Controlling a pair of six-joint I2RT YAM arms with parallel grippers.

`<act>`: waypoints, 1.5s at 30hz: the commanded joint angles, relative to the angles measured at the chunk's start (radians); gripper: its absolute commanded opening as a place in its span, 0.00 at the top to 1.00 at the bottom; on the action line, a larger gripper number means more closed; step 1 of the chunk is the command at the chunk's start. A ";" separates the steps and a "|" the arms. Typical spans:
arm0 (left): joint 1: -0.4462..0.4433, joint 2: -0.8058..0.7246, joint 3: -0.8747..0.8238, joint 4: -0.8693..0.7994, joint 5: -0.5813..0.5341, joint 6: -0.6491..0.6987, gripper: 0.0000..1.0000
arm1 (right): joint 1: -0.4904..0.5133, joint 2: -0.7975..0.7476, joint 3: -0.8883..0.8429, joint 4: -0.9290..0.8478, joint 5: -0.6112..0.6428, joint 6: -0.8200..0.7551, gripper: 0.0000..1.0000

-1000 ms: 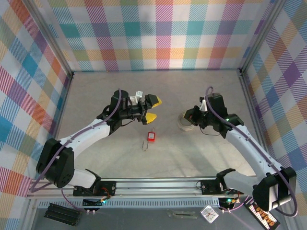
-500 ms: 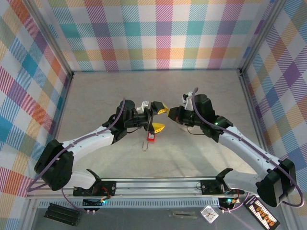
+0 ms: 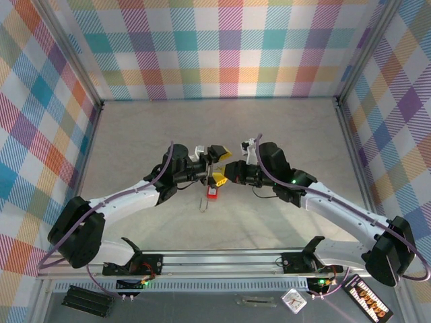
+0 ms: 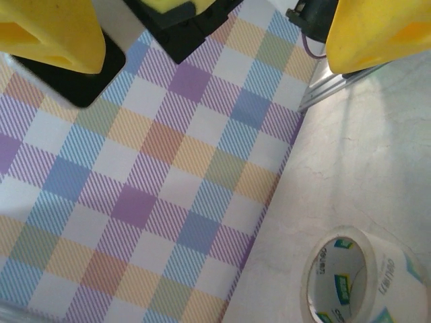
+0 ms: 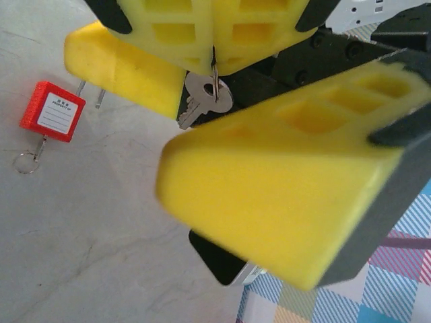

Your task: Unlock with the key

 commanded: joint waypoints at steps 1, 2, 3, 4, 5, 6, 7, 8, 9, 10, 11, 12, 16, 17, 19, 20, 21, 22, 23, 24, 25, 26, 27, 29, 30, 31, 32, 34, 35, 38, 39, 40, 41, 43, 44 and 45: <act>0.025 -0.036 -0.016 0.017 -0.011 -0.042 0.19 | 0.010 -0.035 -0.025 0.004 0.017 -0.029 1.00; 0.029 -0.035 -0.014 0.019 -0.007 -0.042 0.21 | 0.013 -0.036 -0.028 0.002 0.017 -0.033 1.00; 0.029 -0.033 -0.010 0.018 -0.003 -0.040 0.23 | 0.015 -0.035 -0.028 0.001 0.017 -0.037 1.00; 0.029 -0.029 -0.006 0.017 0.002 -0.038 0.26 | 0.016 -0.033 -0.028 0.004 0.013 -0.043 1.00; 0.029 -0.027 -0.005 0.014 0.006 -0.035 0.28 | 0.019 -0.030 -0.026 0.007 0.009 -0.049 1.00; 0.031 -0.026 -0.007 0.013 0.007 -0.033 0.30 | 0.023 -0.029 -0.025 0.012 0.006 -0.054 1.00; 0.033 -0.024 -0.008 0.016 0.008 -0.033 0.32 | 0.028 -0.025 -0.023 0.017 0.004 -0.062 1.00; 0.035 -0.022 -0.009 0.019 0.011 -0.032 0.34 | 0.031 -0.020 -0.022 0.017 0.002 -0.066 1.00; 0.035 -0.019 -0.009 0.022 0.014 -0.033 0.37 | 0.032 -0.014 -0.020 0.014 -0.001 -0.069 1.00; 0.035 -0.018 -0.008 0.022 0.017 -0.032 0.40 | 0.033 -0.008 -0.019 0.016 -0.005 -0.072 1.00; 0.035 -0.016 -0.007 0.023 0.019 -0.030 0.42 | 0.034 -0.004 -0.019 0.017 -0.007 -0.073 1.00; 0.036 -0.016 -0.009 0.023 0.018 -0.028 0.45 | 0.036 -0.002 -0.019 0.019 -0.007 -0.075 1.00; 0.041 -0.015 -0.014 0.017 0.018 -0.019 0.53 | 0.043 -0.002 -0.020 0.024 -0.011 -0.094 1.00; 0.043 -0.013 -0.016 0.017 0.021 -0.018 0.56 | 0.045 -0.002 -0.019 0.020 -0.012 -0.100 1.00; 0.046 -0.008 -0.016 0.019 0.025 -0.016 0.62 | 0.046 -0.001 -0.017 0.016 -0.019 -0.111 1.00; 0.046 -0.005 -0.015 0.019 0.025 -0.014 0.64 | 0.046 -0.002 -0.016 0.014 -0.020 -0.116 1.00; 0.047 -0.004 -0.015 0.018 0.025 -0.012 0.67 | 0.047 -0.004 -0.015 0.013 -0.022 -0.122 1.00; 0.049 -0.004 -0.015 0.018 0.025 -0.010 0.69 | 0.048 -0.004 -0.014 0.012 -0.024 -0.128 1.00; 0.051 -0.004 -0.015 0.016 0.026 -0.006 0.71 | 0.048 -0.006 -0.013 0.010 -0.027 -0.135 1.00; 0.052 -0.004 -0.015 0.013 0.027 -0.002 0.73 | 0.050 -0.008 -0.011 0.007 -0.028 -0.141 1.00; 0.053 -0.004 -0.016 0.008 0.027 0.001 0.76 | 0.050 -0.010 -0.011 0.003 -0.026 -0.145 1.00; 0.054 -0.005 -0.016 0.007 0.027 0.004 0.78 | 0.050 -0.011 -0.009 -0.003 -0.023 -0.150 1.00; 0.055 -0.005 -0.016 0.004 0.026 0.007 0.80 | 0.050 -0.011 -0.009 -0.010 -0.019 -0.153 1.00; 0.057 -0.005 -0.013 -0.008 0.030 0.009 0.84 | 0.050 -0.011 -0.006 -0.020 -0.015 -0.161 1.00; 0.057 -0.006 -0.013 -0.010 0.031 0.009 0.85 | 0.050 -0.011 -0.007 -0.018 -0.015 -0.161 1.00; 0.057 -0.006 -0.013 -0.013 0.031 0.009 0.87 | 0.050 -0.011 -0.007 -0.015 -0.016 -0.161 1.00; 0.057 -0.005 -0.012 -0.015 0.033 0.035 0.88 | 0.050 -0.009 -0.006 -0.015 -0.016 -0.161 1.00; 0.057 -0.004 -0.005 -0.024 0.035 0.051 0.94 | 0.050 -0.003 -0.001 -0.013 -0.015 -0.164 1.00; 0.057 -0.007 0.000 -0.032 0.037 0.058 0.98 | 0.050 0.000 0.002 -0.016 -0.015 -0.165 1.00; 0.057 -0.013 0.011 -0.066 0.037 0.079 1.00 | 0.050 0.007 0.009 -0.013 -0.013 -0.170 1.00; 0.057 -0.016 0.013 -0.075 0.037 0.086 1.00 | 0.049 0.008 0.011 -0.012 -0.011 -0.171 1.00; 0.058 -0.018 0.013 -0.086 0.038 0.092 1.00 | 0.051 0.009 0.013 -0.013 -0.010 -0.172 1.00; 0.058 -0.022 0.013 -0.095 0.036 0.100 1.00 | 0.050 0.009 0.014 -0.013 -0.010 -0.174 1.00; 0.061 -0.032 0.013 -0.122 0.033 0.121 1.00 | 0.050 0.004 0.015 -0.020 -0.002 -0.176 1.00; 0.063 -0.042 0.016 -0.150 0.027 0.141 1.00 | 0.050 0.001 0.016 -0.028 0.006 -0.179 1.00; 0.066 -0.053 0.022 -0.185 0.020 0.172 1.00 | 0.050 -0.005 0.017 -0.036 0.015 -0.180 1.00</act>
